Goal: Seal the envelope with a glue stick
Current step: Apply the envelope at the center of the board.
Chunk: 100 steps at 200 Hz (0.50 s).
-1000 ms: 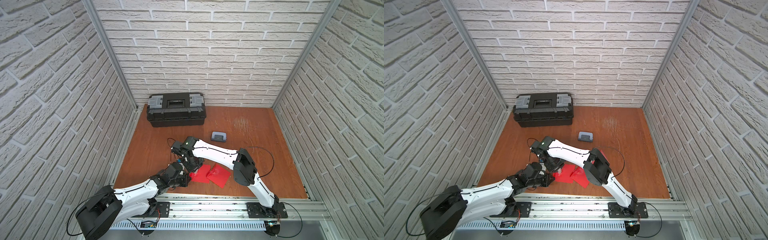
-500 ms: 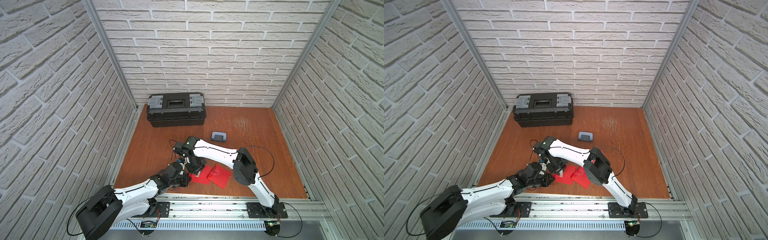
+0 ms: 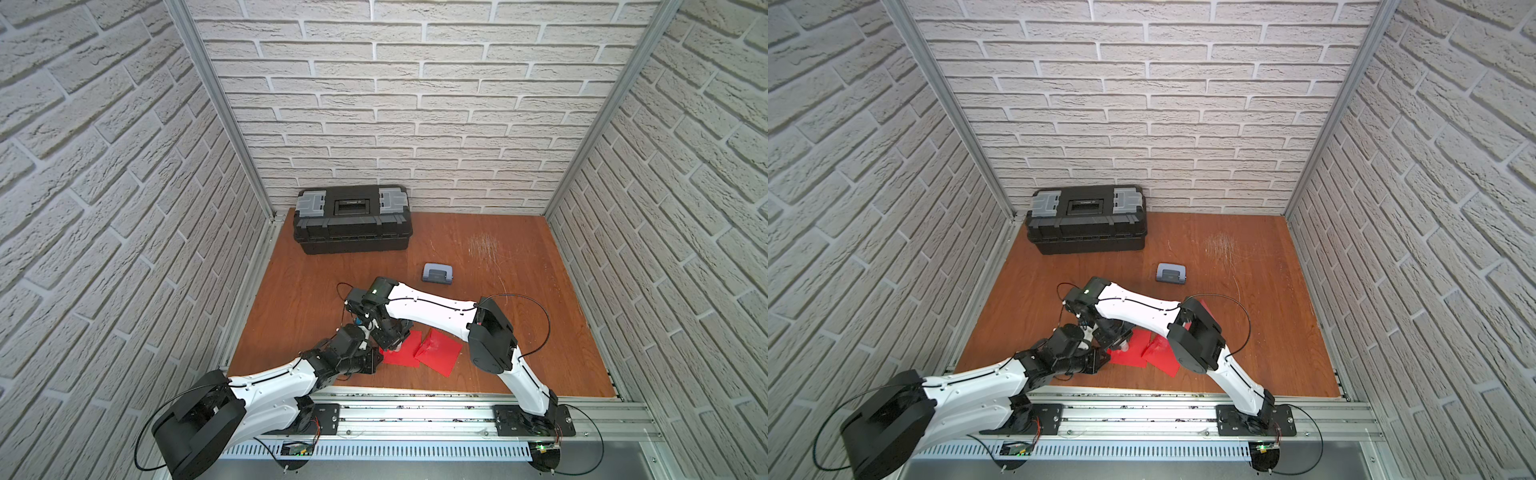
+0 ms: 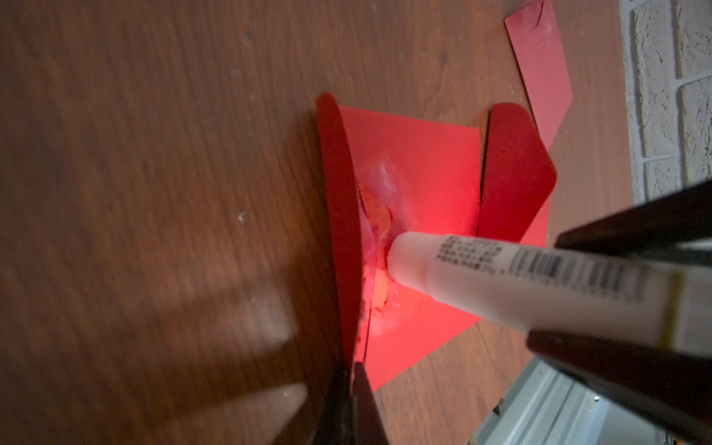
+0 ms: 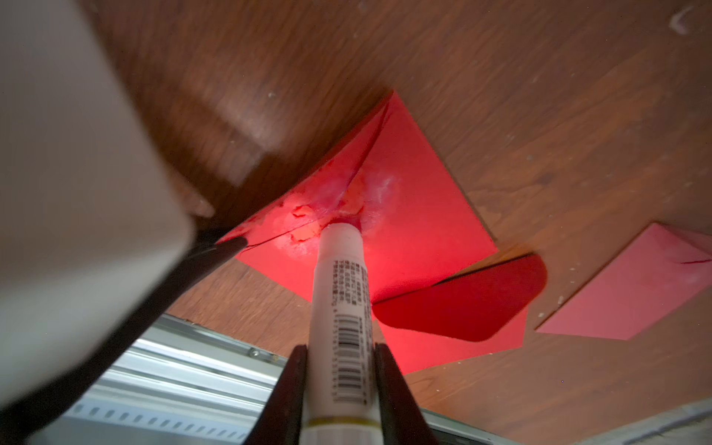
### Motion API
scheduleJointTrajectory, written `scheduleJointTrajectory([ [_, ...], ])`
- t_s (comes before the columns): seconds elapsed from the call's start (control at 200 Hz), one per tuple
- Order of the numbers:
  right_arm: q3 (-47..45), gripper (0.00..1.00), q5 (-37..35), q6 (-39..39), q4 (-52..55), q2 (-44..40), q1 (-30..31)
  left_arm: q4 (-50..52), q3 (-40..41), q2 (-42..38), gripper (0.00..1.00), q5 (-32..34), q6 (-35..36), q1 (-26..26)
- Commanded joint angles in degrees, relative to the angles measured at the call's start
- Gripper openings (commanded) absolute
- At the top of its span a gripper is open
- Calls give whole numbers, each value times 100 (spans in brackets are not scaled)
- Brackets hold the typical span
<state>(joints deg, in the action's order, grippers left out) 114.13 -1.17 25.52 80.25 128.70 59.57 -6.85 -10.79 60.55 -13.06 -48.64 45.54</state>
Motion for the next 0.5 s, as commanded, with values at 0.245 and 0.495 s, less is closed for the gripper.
scheduleJointTrajectory([
  [0.245,-326,3,-880,268,-112,-236,-68,448,167,123,4,40,74,-19],
  [0.495,-587,3,267,137,-682,-287,-68,447,165,127,4,40,74,-23],
])
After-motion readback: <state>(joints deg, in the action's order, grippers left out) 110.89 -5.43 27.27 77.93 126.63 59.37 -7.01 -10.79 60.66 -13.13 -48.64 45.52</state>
